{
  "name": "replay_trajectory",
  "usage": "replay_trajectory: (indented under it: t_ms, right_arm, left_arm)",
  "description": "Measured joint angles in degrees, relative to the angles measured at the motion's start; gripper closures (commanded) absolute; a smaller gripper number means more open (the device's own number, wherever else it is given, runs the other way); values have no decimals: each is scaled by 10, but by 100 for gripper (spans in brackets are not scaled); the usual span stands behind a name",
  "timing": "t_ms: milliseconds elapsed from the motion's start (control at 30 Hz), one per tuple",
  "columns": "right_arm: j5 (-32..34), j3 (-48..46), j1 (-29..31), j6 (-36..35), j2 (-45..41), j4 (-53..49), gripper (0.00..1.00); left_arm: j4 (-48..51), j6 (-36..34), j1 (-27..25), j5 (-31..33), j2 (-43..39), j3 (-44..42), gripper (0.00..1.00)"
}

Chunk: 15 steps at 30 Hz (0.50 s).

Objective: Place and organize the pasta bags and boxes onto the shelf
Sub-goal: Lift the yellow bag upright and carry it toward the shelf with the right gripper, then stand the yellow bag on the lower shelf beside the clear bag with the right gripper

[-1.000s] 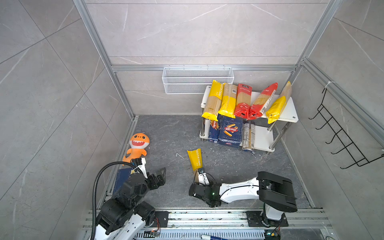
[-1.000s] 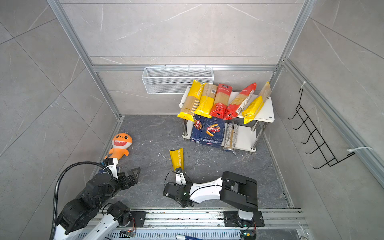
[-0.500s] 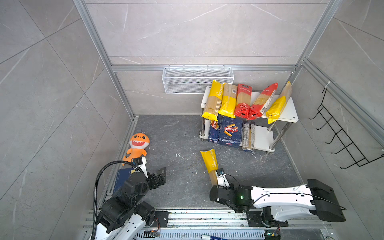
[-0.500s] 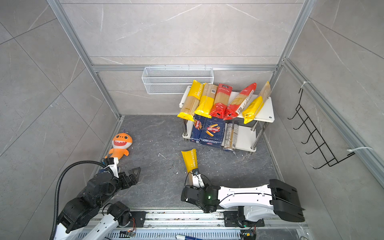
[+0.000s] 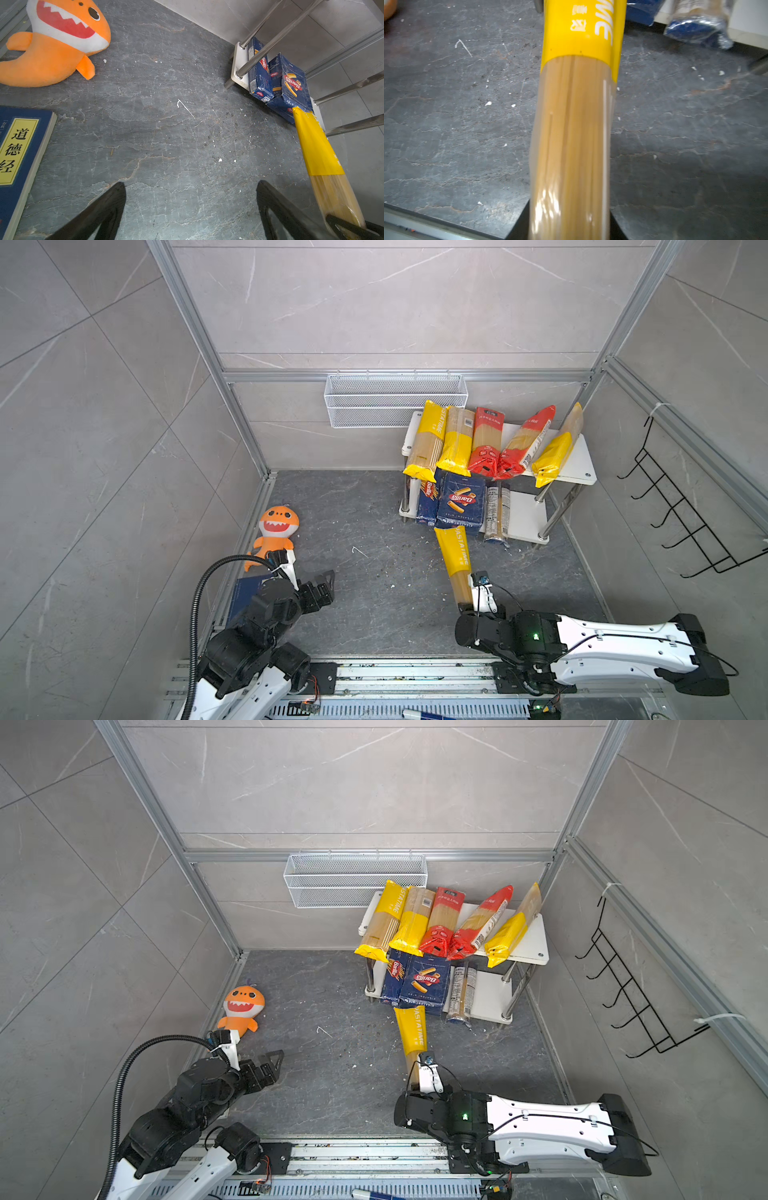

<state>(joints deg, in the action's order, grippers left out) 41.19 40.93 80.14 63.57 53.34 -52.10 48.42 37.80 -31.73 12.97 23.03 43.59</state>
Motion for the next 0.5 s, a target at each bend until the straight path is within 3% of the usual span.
replay_trajectory:
  t_ms: [233, 367, 500]
  right_arm:
    - [38, 56, -29, 36, -1, -111, 100]
    - [44, 66, -89, 19, -18, -126, 100]
    - [25, 66, -192, -51, -35, -105, 100]
  left_arm:
    - [-68, -10, 0, -33, 102, 4, 0]
    - [-124, -16, 0, -59, 169, 5, 0]
    - [-169, -23, 0, -80, 228, 16, 0]
